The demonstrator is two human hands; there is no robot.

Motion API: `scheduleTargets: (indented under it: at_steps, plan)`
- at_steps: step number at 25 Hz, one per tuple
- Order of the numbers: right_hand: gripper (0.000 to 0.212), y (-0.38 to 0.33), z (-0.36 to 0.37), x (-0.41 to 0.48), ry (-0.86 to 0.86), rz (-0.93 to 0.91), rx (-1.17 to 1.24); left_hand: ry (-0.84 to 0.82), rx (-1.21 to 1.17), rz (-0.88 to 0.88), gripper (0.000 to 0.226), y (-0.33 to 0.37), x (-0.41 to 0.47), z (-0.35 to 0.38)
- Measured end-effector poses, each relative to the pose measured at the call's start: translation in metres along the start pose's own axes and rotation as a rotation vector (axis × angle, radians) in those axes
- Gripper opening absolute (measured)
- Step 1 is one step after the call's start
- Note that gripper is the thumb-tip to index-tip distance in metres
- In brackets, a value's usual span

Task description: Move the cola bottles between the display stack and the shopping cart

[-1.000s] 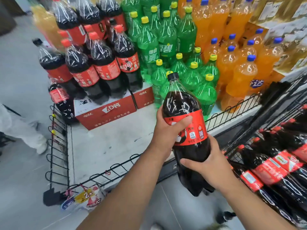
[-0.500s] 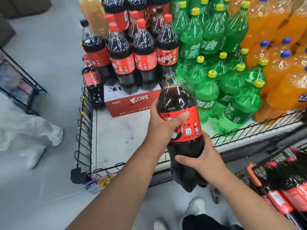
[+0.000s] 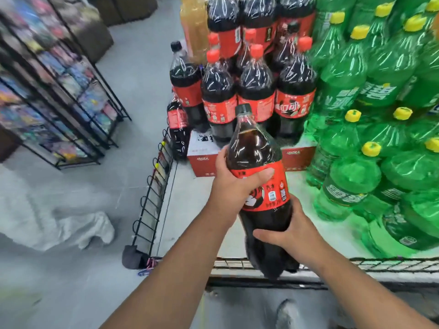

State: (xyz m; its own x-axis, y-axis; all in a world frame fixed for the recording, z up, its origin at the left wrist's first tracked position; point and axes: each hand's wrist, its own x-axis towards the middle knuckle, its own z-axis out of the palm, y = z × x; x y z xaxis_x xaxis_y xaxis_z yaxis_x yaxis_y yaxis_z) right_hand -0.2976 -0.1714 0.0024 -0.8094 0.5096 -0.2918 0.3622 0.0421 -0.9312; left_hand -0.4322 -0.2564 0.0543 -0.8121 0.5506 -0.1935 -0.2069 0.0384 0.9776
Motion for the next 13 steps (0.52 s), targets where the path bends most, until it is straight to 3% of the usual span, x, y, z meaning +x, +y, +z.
scheduleTargets:
  at_steps: [8,13]
  plan:
    - [0.109,-0.024,0.008,0.058,-0.221,-0.021,-0.015,0.172,0.044,-0.005,0.102,0.019,0.030,-0.031]
    - [0.103,-0.037,0.029,0.088,-0.264,-0.041,-0.031,0.205,0.080,0.036,0.099,0.030,0.047,-0.058]
